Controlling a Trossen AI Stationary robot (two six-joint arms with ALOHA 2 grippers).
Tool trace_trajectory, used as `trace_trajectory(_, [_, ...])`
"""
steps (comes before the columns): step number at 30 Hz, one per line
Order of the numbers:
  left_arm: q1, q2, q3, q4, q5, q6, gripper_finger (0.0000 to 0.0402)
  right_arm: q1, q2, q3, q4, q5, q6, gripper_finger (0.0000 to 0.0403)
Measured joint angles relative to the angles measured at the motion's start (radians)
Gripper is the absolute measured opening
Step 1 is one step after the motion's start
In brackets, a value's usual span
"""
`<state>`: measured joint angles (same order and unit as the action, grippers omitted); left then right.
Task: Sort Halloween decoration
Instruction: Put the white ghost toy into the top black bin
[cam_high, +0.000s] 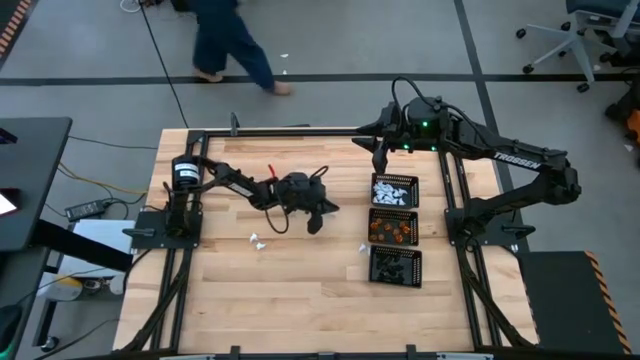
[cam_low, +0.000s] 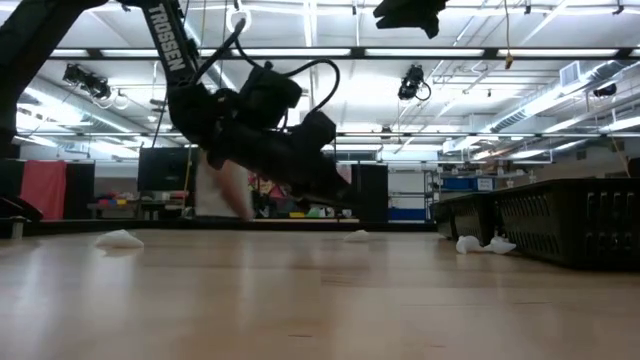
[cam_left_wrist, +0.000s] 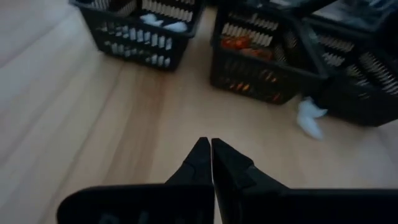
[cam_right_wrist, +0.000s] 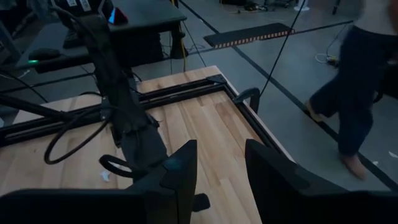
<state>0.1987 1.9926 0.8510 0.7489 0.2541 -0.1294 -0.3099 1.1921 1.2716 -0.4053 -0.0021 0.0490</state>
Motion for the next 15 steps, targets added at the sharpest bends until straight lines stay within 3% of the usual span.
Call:
trace_trajectory(6, [-0.012,0.000,-0.010,-0.011,-0.103,0.051,0.0017,0.000,0.007,0.000,-0.004,0.000,0.003,0.0140])
trace_trajectory(15, [-0.025,0.014,-0.010,-0.004,-0.156,0.062,0.0126,0.000,0.009,0.000,-0.001,0.000,0.002,0.0140])
